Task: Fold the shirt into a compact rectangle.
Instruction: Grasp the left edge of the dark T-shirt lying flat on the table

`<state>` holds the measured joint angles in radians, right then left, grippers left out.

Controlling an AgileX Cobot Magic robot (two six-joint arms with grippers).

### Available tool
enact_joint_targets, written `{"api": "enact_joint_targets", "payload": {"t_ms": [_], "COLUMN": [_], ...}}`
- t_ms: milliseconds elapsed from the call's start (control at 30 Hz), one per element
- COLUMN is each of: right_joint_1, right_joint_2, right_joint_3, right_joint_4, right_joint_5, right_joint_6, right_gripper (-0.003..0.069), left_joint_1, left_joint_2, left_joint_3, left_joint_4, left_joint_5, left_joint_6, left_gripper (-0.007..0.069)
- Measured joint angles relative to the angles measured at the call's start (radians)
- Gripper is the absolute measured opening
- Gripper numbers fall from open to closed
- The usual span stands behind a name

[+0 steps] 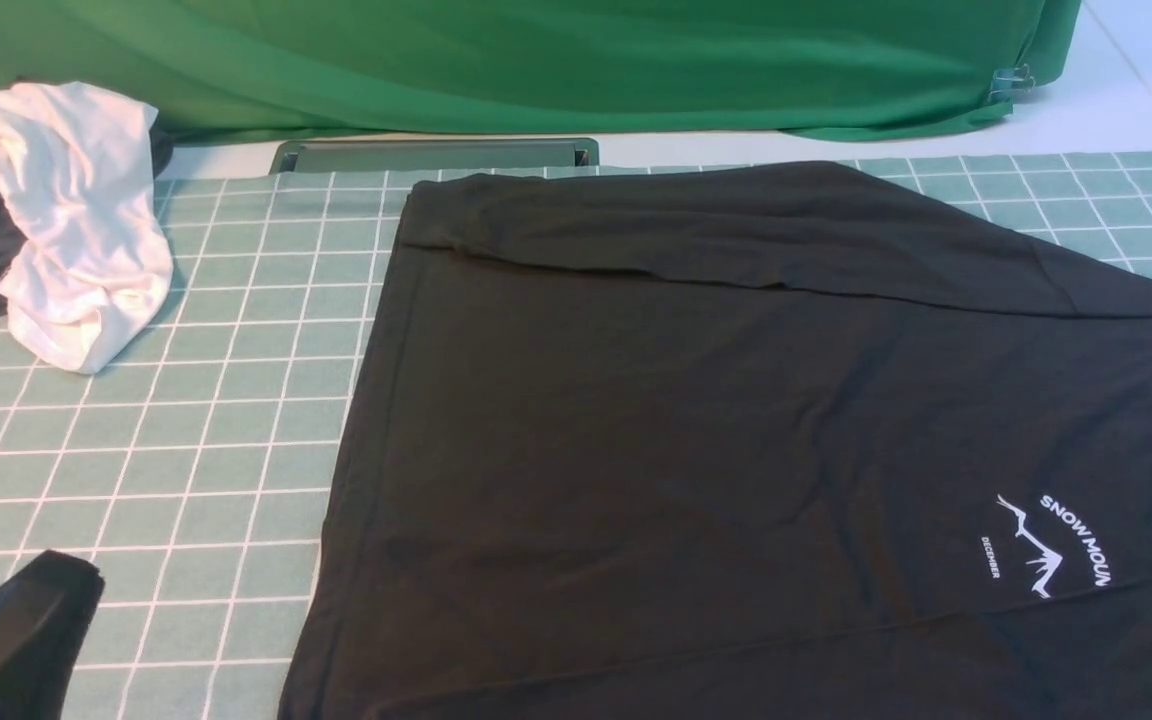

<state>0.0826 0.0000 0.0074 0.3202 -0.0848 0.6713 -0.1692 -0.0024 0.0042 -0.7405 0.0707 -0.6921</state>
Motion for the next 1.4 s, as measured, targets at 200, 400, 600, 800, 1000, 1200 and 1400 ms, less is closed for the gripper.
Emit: {"api": "enact_joint_targets", "payload": {"t_ms": [200,400,600,800,1000,1200,1400], "right_joint_1": [0.0,0.003,0.01,0.013,0.014,0.014,0.014], "right_joint_2": [0.0,0.023,0.193,0.474,0.764,0.894,0.913], "right_joint_3": [0.0,-0.072,-0.361,-0.7,-0.846,-0.849,-0.849], "right_joint_4": [-0.019,-0.127,-0.192,-0.198,-0.188,-0.162,-0.159], "right_joint_5": [-0.14,-0.323,0.072,0.695,1.063,1.097,1.098], "right_joint_6": [0.007,-0.062,-0.294,-0.651,-0.831,-0.851,-0.851], "right_gripper": [0.0248,0.0242,0.0175,0.0034,0.0031,0.0031,0.0031], "left_joint_1": [0.0,0.0,0.0,-0.012,-0.225,-0.408,-0.419], "left_joint_2": [0.0,0.194,0.685,1.082,1.218,1.222,1.3], "left_joint_3": [-0.002,-0.328,-0.719,-0.817,-0.753,-0.736,-0.696], "left_joint_4": [0.08,0.303,0.474,0.347,0.424,0.634,0.668], "left_joint_5": [-0.155,-0.004,0.658,1.04,1.068,0.994,0.891], "left_joint_6": [-0.004,0.029,0.202,0.486,0.393,0.151,0.115], "left_gripper": [0.0017,0.0017,0.0017,0.0017,0.0042,0.0159,0.0367]}}
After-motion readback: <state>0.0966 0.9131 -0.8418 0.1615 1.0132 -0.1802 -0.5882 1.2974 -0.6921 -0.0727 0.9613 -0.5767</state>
